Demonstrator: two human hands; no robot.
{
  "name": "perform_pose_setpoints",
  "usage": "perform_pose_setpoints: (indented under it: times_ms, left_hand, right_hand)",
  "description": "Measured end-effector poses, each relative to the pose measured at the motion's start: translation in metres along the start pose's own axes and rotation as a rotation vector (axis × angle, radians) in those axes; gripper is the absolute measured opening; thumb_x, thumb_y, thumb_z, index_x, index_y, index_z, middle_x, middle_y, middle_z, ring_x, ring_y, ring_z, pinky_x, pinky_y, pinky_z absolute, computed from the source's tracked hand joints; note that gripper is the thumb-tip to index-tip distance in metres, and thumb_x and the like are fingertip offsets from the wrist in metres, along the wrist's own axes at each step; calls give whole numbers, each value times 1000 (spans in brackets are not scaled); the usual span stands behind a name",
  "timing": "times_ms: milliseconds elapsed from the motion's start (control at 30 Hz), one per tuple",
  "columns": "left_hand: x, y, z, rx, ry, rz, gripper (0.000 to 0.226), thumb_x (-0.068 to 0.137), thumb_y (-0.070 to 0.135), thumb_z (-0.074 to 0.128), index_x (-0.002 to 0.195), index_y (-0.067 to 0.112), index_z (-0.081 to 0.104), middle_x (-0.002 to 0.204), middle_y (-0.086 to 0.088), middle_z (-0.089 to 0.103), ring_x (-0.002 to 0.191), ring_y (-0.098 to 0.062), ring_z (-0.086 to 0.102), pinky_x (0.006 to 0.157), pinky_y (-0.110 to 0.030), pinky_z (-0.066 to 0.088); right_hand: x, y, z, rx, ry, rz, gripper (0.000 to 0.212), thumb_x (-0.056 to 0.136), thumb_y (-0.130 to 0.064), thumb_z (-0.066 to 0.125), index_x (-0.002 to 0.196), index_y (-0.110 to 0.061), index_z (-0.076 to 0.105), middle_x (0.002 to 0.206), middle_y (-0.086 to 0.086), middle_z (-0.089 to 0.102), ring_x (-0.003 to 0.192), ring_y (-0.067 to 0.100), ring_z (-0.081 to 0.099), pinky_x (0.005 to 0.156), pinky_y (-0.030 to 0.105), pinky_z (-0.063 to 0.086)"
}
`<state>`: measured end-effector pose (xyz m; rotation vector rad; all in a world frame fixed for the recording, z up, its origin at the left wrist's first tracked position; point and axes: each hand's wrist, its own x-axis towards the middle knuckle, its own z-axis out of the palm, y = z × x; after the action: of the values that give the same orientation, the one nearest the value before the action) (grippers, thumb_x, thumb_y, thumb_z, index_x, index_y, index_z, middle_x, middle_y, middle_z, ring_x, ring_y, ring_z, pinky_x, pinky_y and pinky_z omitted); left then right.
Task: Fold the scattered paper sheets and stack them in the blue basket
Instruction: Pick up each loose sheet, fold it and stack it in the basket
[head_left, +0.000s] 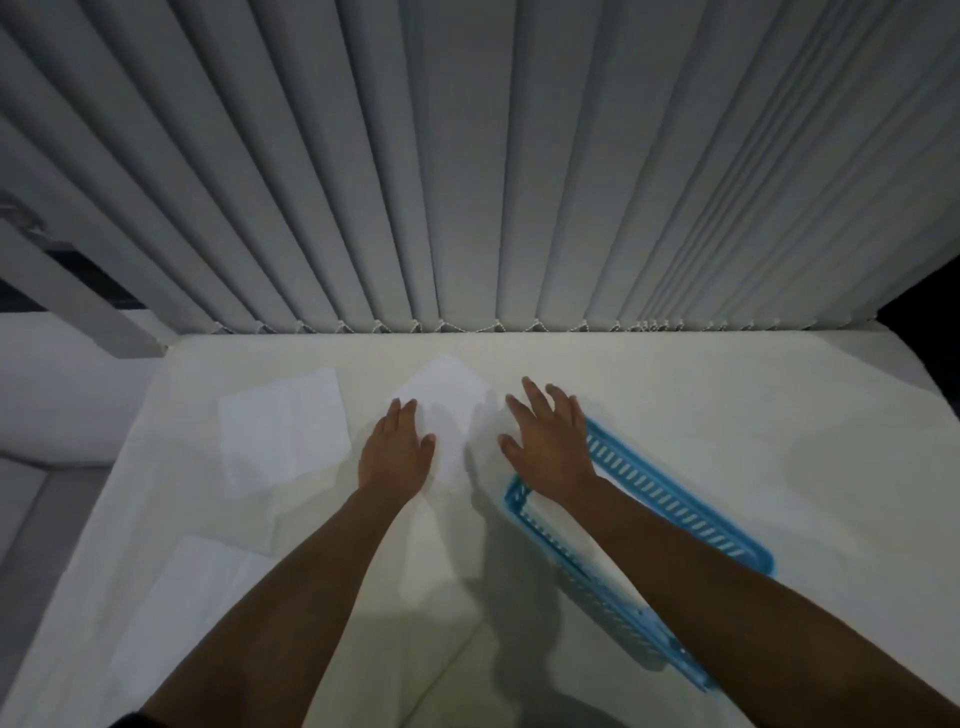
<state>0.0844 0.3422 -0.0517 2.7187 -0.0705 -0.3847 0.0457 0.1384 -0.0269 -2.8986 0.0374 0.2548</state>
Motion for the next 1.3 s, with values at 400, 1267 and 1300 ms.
perform_pose_setpoints:
  times_ms: [400,1267,1300]
  left_hand:
    - [59,-12,-9,-27,22,-158,56,93,26,50,144,16,29,148,-7,36,131,-30,41,101,-43,41]
    - [20,-19,-18,-217,89,99,21,94,15,45,109,17,58,98,-4,68,89,-24,61,69,-30,44]
    - [15,-17,-16,-213,87,117,21,94,15,45,109,17,59,97,-4,68,87,-23,61,67,-29,43]
  right_hand:
    - [135,-52,15,-129,-248,-191,62,93,-35,45,149,-17,25,160,5,17,141,32,23,114,45,20]
    - [109,-26,-18,-148,-22,-350,26,95,-26,44,104,-27,68,100,-5,71,112,19,51,112,38,17]
    - [103,-22,-18,-161,-30,-347,26,95,-27,44,104,-27,68,99,-5,71,112,19,51,112,38,17]
